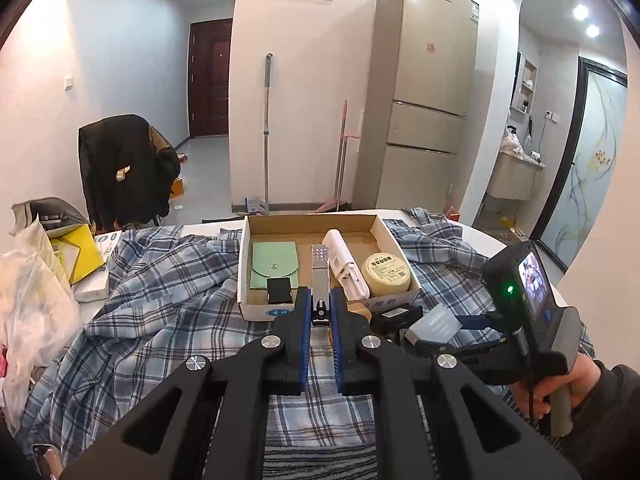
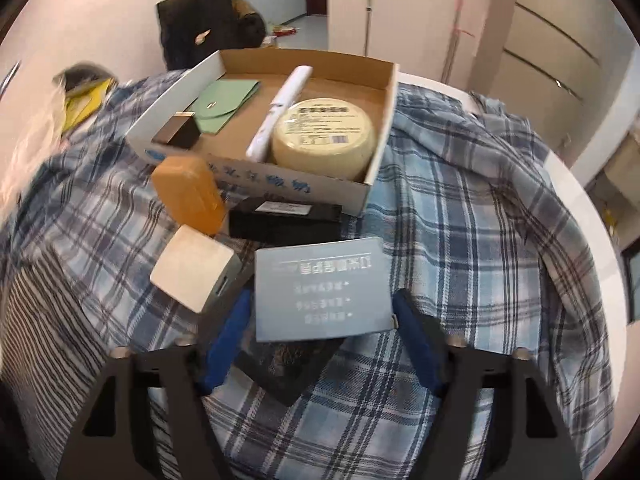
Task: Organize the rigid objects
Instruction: 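Lift and carry the clipper and blue-grey box toward the cardboard box with both tools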
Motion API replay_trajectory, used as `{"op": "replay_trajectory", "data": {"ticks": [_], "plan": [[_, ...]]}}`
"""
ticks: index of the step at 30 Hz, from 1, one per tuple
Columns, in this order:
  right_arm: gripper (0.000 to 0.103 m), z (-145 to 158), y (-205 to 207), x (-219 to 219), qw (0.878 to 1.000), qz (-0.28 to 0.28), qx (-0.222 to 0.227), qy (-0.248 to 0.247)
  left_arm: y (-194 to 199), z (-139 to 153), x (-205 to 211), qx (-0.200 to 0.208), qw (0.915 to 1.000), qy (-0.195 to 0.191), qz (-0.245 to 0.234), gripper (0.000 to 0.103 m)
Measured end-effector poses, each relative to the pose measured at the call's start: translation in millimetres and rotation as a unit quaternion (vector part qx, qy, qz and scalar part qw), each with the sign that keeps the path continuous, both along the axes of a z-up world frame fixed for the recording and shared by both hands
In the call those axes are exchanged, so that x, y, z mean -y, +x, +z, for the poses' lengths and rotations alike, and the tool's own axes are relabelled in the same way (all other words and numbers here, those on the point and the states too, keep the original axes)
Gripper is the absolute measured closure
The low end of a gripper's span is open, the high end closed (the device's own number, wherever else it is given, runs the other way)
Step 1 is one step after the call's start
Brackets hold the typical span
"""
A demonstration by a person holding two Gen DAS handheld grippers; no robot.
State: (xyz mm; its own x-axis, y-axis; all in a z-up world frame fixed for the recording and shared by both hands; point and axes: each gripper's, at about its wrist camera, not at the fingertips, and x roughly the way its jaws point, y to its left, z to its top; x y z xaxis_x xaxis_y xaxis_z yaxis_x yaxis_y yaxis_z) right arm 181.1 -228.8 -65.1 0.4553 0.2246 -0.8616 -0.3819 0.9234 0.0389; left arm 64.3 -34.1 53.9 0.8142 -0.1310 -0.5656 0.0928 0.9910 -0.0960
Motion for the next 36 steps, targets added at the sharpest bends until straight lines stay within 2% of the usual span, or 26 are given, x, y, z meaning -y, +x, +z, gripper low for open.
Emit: {"op": "replay_trajectory", "data": {"ticks": [4,7,10,12,16,21,23,24,27,31,33,36], "plan": [[0.040,12.5,-7.6,4.5,1.000,-0.002,0.024,-0.003,-0.8,4.5,-6.3,0.004,0.9999,-0.004,0.010,0.093],[0.040,28.3,-9.7,12.6,0.999,-0.014,0.031,0.019,-1.6,11.3,-9.4,0.011,0.9999,-0.001,0.013,0.093],[0.040,53.1,-14.0,19.3,0.997,-0.027,0.056,0.037,-2.3,23.3,-10.2,0.023,0.9996,0.007,0.014,0.093],[0.040,76.3,-17.7,21.2,0.994,-0.037,0.088,0.048,-0.6,35.5,-9.6,0.034,0.9991,0.017,0.017,0.093],[0.040,138.7,-20.0,22.0,0.979,-0.067,0.169,0.090,12.7,76.0,-12.4,0.072,0.9964,0.023,0.037,0.093],[0.040,205.8,-13.6,8.5,0.958,-0.044,0.222,0.175,34.0,124.9,-13.6,0.131,0.9899,0.001,0.056,0.093],[0.040,221.8,-9.3,2.7,0.951,-0.053,0.254,0.170,44.1,131.5,-9.8,0.136,0.9878,0.014,0.075,0.093],[0.040,226.6,-7.0,2.0,0.946,-0.062,0.269,0.168,49.9,132.3,-9.5,0.137,0.9883,0.005,0.067,0.093],[0.040,231.1,10.3,-2.8,0.940,-0.091,0.284,0.169,72.2,125.9,-9.2,0.130,0.9908,-0.027,0.027,0.093],[0.040,220.5,50.5,-18.1,0.945,-0.116,0.253,0.171,117.3,105.0,-4.9,0.095,0.9950,-0.029,0.011,0.093],[0.040,203.4,69.0,-23.0,0.948,-0.132,0.242,0.159,140.9,85.5,-6.8,0.070,0.9969,-0.035,-0.001,0.093],[0.040,165.7,90.4,-28.7,0.956,-0.137,0.223,0.132,172.8,48.3,-18.8,0.029,0.9990,-0.031,0.012,0.093]]}}
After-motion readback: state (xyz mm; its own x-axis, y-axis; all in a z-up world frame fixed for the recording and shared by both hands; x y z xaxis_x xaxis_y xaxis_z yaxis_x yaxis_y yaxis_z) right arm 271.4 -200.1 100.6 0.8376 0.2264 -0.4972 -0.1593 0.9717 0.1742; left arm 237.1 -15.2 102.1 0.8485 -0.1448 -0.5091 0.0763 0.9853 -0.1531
